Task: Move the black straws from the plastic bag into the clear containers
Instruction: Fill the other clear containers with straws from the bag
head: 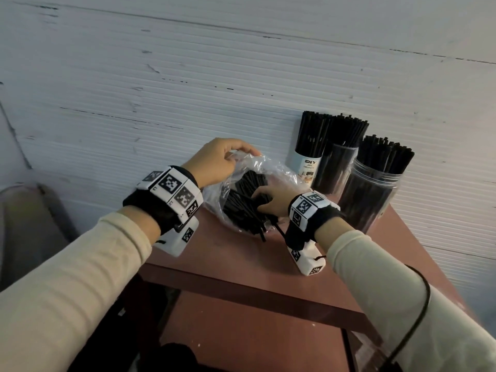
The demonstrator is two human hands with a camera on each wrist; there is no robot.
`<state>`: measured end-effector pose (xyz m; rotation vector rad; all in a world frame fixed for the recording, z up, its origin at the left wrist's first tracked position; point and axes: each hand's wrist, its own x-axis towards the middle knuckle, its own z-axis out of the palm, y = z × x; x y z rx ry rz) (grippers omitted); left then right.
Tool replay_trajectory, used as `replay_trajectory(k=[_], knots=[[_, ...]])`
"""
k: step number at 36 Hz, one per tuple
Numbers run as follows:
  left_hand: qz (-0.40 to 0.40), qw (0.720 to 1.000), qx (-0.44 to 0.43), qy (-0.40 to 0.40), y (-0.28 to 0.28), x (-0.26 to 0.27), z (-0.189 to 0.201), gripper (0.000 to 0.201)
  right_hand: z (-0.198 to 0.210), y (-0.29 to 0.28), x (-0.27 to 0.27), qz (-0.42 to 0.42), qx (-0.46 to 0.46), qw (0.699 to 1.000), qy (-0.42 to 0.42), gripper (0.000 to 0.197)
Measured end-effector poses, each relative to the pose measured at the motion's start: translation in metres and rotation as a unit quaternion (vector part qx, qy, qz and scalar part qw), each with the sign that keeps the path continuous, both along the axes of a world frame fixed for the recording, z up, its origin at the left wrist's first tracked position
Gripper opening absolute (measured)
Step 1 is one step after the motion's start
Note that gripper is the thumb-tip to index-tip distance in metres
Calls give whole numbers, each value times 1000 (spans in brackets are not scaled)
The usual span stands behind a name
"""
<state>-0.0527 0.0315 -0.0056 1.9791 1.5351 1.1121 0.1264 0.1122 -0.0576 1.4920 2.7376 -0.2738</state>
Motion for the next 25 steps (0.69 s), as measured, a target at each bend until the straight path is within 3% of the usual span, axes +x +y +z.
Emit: replay_trajectory(k=[8, 13, 19, 25], knots=[[-3, 999, -10, 39, -2, 7, 2, 53, 2, 0, -3, -31, 59, 998, -8, 22], [3, 999, 5, 53, -1, 10, 5, 51, -18, 23, -14, -32, 45, 998, -9, 48], [17, 998, -2, 57, -6, 9, 5, 53, -8, 10, -6, -52, 21, 998, 4, 25], [20, 998, -1, 67, -9, 5, 6, 56, 2, -6, -4, -28, 7, 999, 43, 20]])
